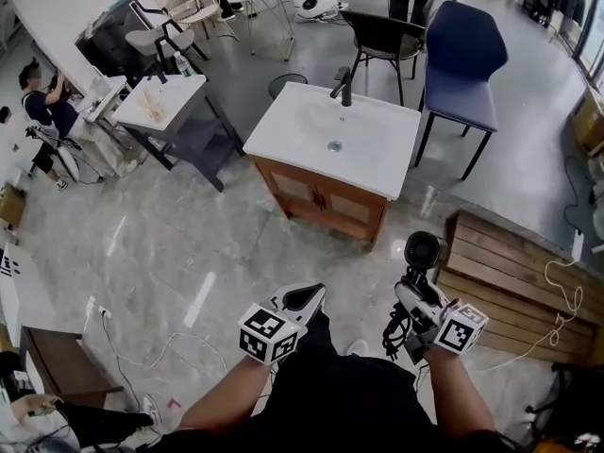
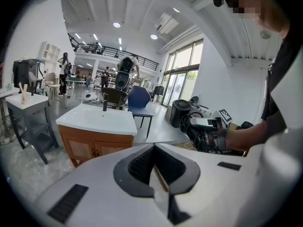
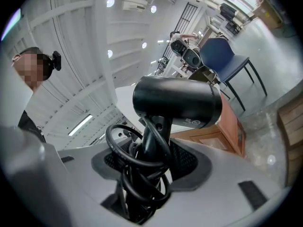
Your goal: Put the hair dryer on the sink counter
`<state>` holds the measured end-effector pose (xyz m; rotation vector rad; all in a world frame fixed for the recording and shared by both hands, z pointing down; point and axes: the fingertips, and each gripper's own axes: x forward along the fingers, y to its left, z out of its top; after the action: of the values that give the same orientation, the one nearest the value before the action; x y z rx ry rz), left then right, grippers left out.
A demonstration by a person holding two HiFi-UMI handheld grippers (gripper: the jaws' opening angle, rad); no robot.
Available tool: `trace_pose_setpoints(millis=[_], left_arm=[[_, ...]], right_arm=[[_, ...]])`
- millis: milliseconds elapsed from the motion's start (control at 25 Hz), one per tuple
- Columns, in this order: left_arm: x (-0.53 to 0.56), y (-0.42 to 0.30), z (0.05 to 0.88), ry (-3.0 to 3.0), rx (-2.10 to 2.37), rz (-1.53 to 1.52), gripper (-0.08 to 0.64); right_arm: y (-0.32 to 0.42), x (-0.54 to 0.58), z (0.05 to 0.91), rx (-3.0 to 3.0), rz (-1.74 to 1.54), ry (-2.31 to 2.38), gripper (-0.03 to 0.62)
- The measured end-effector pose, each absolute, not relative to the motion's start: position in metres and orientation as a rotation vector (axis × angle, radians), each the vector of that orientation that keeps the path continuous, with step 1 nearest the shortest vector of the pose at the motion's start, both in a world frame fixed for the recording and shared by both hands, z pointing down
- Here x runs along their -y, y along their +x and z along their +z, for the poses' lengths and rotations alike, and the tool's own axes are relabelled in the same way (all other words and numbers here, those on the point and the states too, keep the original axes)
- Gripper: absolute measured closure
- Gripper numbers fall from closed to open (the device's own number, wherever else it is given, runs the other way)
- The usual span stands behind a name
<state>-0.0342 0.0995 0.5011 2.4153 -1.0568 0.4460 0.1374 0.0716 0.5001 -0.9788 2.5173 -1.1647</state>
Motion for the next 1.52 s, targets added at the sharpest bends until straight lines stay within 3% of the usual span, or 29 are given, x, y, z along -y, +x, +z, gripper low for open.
trace_pose_setpoints(millis=[680,1520], left_arm=[[0.101,-0.069,0.482,2.590,0.806,0.431,0.560],[0.190,-0.147,0.515,2.518,0.800,0.438,0.560]], right_arm=[[0.111,0.072,0.497,-2.446,-1.060,-1.331,0.353],[0.081,0.187,0.548,-2.850,-1.021,-1.591,0.354]])
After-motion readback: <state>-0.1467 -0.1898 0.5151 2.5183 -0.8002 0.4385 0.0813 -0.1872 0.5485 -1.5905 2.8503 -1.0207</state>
